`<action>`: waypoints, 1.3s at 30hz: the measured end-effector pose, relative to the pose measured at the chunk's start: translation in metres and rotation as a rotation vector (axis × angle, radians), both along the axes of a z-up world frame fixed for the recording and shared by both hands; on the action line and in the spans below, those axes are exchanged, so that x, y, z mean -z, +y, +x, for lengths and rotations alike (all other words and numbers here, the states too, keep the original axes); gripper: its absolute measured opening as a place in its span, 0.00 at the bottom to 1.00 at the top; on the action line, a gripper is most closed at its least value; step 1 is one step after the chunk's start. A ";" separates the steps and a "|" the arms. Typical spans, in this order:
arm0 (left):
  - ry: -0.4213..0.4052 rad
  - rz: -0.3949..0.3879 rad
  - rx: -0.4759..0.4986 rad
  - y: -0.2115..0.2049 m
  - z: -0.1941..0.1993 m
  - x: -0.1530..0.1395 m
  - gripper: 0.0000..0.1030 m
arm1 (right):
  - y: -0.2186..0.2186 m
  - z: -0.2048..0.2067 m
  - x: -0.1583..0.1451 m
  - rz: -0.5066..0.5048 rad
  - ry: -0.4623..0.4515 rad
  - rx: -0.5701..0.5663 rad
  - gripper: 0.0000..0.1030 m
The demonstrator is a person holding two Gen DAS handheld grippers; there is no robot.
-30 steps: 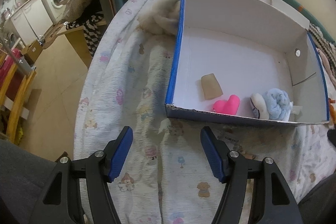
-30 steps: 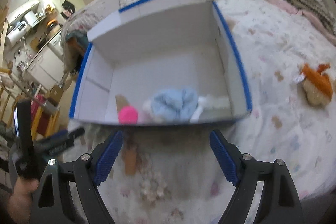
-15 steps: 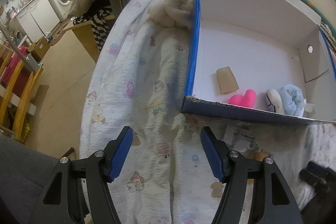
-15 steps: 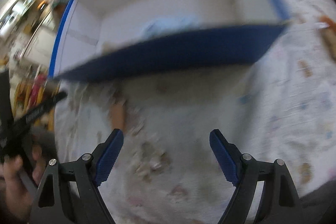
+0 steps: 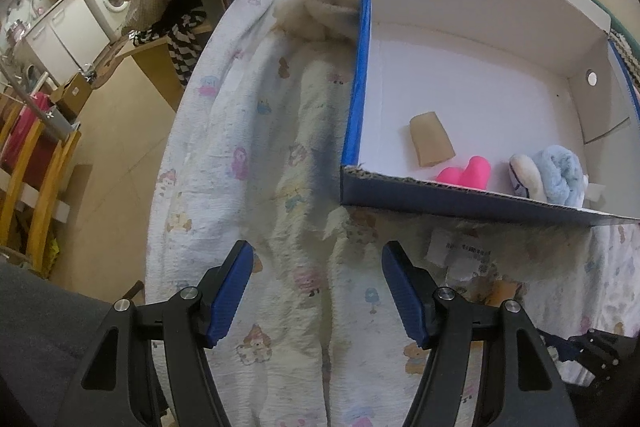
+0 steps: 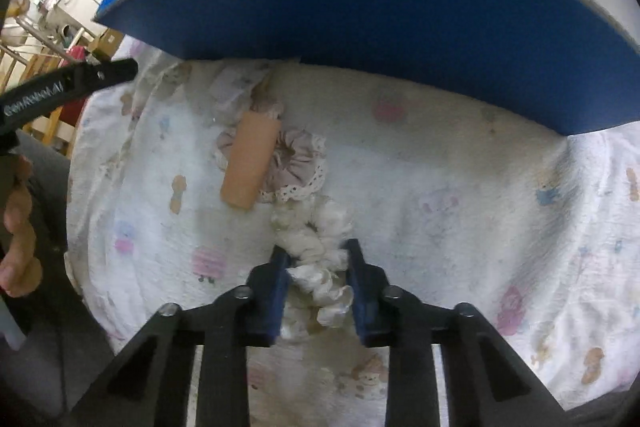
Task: Organize soft objects
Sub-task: 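Grasp the white lace scrunchie on the bed with the right tool, then carry the scrunchie over the box with the right tool while the left tool approaches the clear plastic packet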
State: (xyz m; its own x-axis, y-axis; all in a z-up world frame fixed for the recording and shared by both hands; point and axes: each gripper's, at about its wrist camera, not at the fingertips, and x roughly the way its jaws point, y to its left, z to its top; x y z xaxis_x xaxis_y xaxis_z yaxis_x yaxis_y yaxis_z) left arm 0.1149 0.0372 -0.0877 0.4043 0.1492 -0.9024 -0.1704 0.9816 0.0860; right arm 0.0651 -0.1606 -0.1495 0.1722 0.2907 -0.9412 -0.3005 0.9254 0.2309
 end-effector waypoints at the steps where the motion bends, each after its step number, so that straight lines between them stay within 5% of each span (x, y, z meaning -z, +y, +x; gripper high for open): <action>1: 0.003 -0.002 0.001 0.000 0.000 0.001 0.62 | -0.001 -0.001 -0.004 0.000 -0.017 -0.001 0.20; 7: 0.011 -0.007 0.050 -0.005 -0.001 0.003 0.62 | -0.034 -0.004 -0.044 0.075 -0.140 0.144 0.18; 11: 0.046 -0.076 0.126 -0.022 0.005 0.010 0.62 | -0.065 -0.001 -0.054 0.118 -0.165 0.276 0.18; 25: 0.200 -0.149 0.217 -0.071 0.054 0.062 0.61 | -0.075 0.011 -0.053 0.196 -0.131 0.298 0.18; 26: 0.201 -0.165 0.210 -0.069 0.055 0.064 0.58 | -0.076 0.012 -0.053 0.196 -0.131 0.297 0.18; 28: 0.208 -0.203 0.229 -0.066 0.057 0.068 0.27 | -0.075 0.014 -0.052 0.200 -0.127 0.298 0.18; 30: 0.214 -0.216 0.261 -0.066 0.057 0.067 0.14 | -0.076 0.013 -0.051 0.203 -0.119 0.297 0.18; 39: 0.123 -0.181 0.187 -0.024 0.047 0.029 0.07 | -0.076 0.015 -0.049 0.195 -0.103 0.288 0.18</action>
